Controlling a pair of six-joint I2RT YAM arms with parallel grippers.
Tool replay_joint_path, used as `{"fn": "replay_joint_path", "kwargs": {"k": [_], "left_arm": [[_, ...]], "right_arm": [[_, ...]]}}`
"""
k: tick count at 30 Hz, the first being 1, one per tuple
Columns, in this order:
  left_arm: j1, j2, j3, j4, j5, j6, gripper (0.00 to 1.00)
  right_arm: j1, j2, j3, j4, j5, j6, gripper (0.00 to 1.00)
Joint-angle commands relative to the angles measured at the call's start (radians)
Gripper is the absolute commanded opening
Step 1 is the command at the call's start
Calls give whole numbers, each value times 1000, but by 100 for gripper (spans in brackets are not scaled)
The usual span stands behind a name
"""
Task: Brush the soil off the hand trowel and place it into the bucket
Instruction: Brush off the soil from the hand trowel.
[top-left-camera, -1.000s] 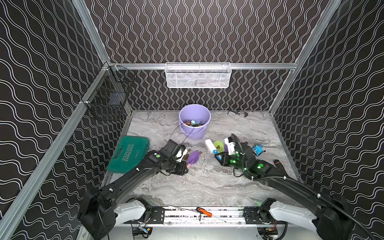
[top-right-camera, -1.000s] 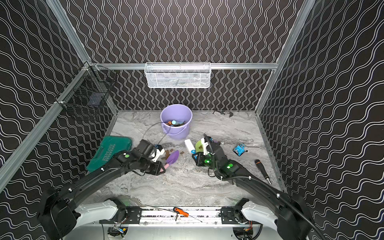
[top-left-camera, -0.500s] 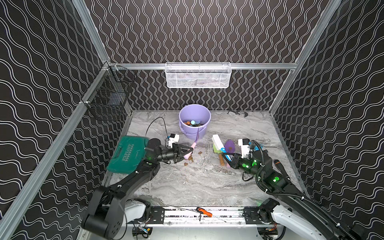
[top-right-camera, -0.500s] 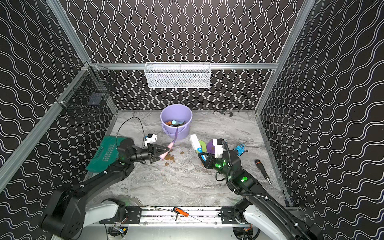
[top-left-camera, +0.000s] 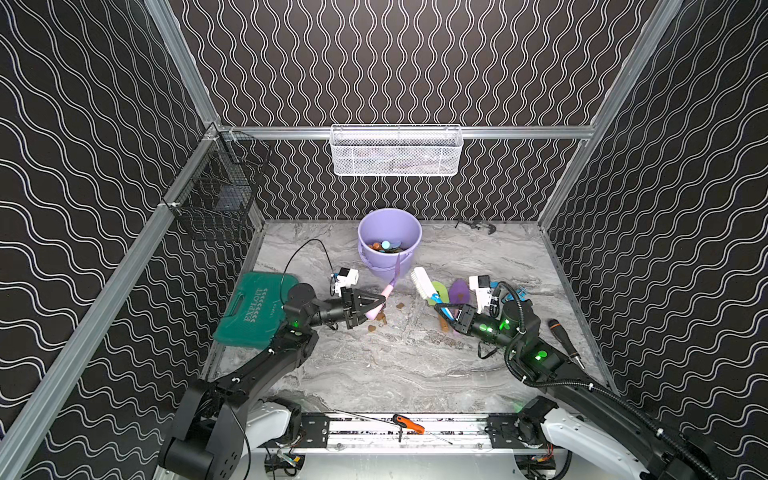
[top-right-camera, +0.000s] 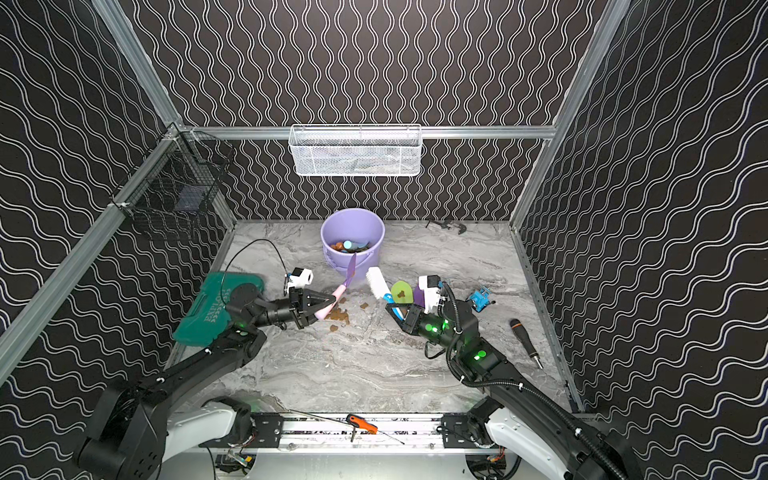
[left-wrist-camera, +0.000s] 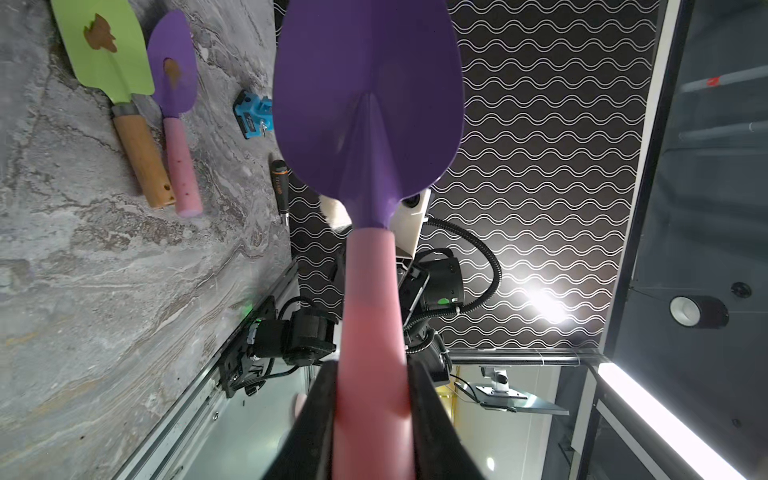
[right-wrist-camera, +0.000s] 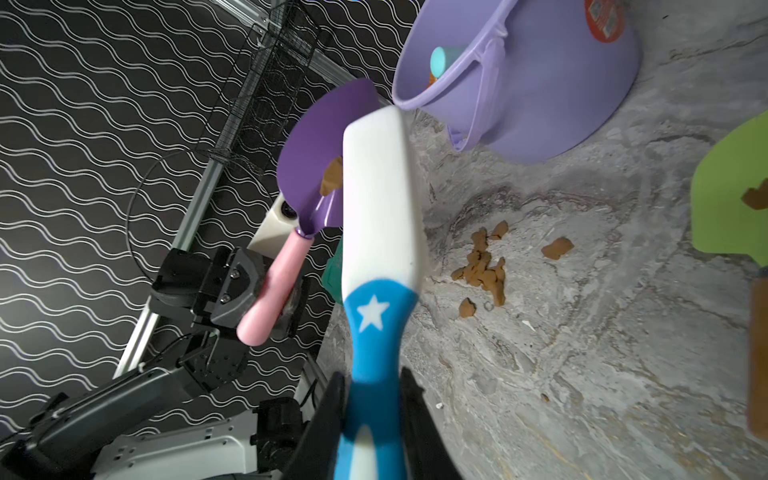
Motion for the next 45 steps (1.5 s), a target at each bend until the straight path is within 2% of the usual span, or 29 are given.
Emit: {"fn": "replay_joint_path", "kwargs": {"k": [1,10,22,28,36,39,42,45], "left_arm": [[2,9,5,14,16,30,0],[2,49,-9,117,14,-19,0],[2,43,-2,94,26,-1,0],[2,49,-3,109,29,-10,0],[2,52,-2,102,32,-3,0],[2,31,8,-9,33,68,0],[4,-10,40,-223,29,204,0],[4,-68,132,-625,-14,470,0]], "right_arm": [[0,11,-22,204,-31,84,0],[0,98,-36,354,-92,154,0],[1,212,-59,431,-134,166,0],[6,207,-61,329,-108,128,0],[6,173,-13,81,-35,21,0],[6,162,-18,60,-27,11,0],[6,164,-18,69,-35,10,0],[6,190,-10,62,-47,11,0]]}}
